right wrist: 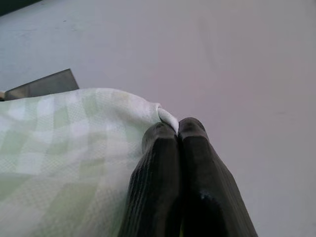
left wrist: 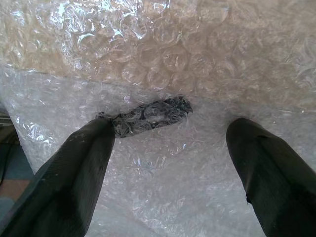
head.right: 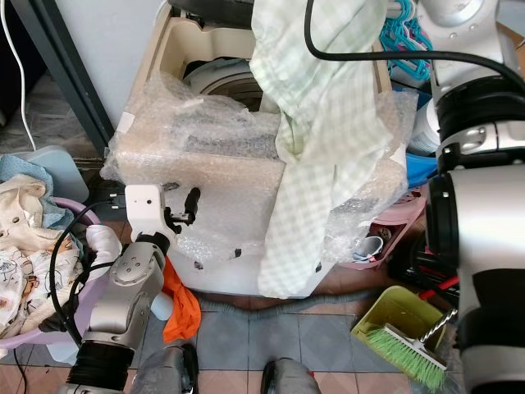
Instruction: Clothes washing
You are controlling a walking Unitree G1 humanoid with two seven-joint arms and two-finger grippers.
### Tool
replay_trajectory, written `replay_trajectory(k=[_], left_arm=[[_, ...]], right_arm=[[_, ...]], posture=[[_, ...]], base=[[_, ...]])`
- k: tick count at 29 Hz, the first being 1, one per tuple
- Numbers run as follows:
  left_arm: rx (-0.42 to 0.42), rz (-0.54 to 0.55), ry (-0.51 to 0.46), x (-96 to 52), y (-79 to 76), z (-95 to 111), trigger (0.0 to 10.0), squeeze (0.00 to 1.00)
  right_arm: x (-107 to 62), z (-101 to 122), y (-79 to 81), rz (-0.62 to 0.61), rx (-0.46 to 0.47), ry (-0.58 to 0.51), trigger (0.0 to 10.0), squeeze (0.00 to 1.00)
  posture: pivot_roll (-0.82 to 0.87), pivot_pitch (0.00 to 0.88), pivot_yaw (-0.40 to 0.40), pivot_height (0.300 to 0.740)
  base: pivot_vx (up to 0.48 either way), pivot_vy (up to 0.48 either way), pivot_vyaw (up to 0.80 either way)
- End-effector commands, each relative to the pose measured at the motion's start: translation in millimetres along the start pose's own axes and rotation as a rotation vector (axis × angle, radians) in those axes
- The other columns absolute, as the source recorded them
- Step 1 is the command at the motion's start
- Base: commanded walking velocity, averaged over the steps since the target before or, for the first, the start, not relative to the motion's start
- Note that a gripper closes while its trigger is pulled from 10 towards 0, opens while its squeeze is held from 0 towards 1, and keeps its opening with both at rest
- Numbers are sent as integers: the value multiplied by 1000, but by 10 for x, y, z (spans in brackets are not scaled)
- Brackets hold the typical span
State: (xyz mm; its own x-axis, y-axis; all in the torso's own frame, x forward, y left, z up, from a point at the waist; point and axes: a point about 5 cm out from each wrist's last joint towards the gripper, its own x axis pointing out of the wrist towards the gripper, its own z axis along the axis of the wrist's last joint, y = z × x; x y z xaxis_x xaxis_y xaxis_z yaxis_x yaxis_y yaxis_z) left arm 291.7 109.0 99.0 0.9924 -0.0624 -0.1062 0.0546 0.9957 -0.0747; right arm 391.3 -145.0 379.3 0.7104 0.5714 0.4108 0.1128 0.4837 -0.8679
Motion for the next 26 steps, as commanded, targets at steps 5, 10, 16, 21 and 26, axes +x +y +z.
replay_trajectory(k=[5,10,16,21,26], left_arm=[[-12,-24,0,-5,-99,-14,10000,0],[-10,-25,3,-3,-78,-20,10000,0],[-16,-27,9,-34,-102,-49,10000,0],[-17,-31,21,-54,-106,-85,10000,0],[-7,-50,21,-18,-99,-70,10000,0]], right_arm=[[-545,-517,1141,629,69,256,10000,1000],[-668,-597,982,531,203,247,10000,1000],[-852,-685,484,394,450,232,10000,1000],[-1256,-721,545,548,578,267,10000,1000],[-1609,-684,726,701,662,318,10000,1000]], posture=[[-68,70,-57,740],[-76,73,-53,740],[-85,75,-56,740],[-93,72,-47,740],[-102,64,-27,740]], base=[[0,0,0],[0,0,0],[0,0,0],[0,0,0],[0,0,0]])
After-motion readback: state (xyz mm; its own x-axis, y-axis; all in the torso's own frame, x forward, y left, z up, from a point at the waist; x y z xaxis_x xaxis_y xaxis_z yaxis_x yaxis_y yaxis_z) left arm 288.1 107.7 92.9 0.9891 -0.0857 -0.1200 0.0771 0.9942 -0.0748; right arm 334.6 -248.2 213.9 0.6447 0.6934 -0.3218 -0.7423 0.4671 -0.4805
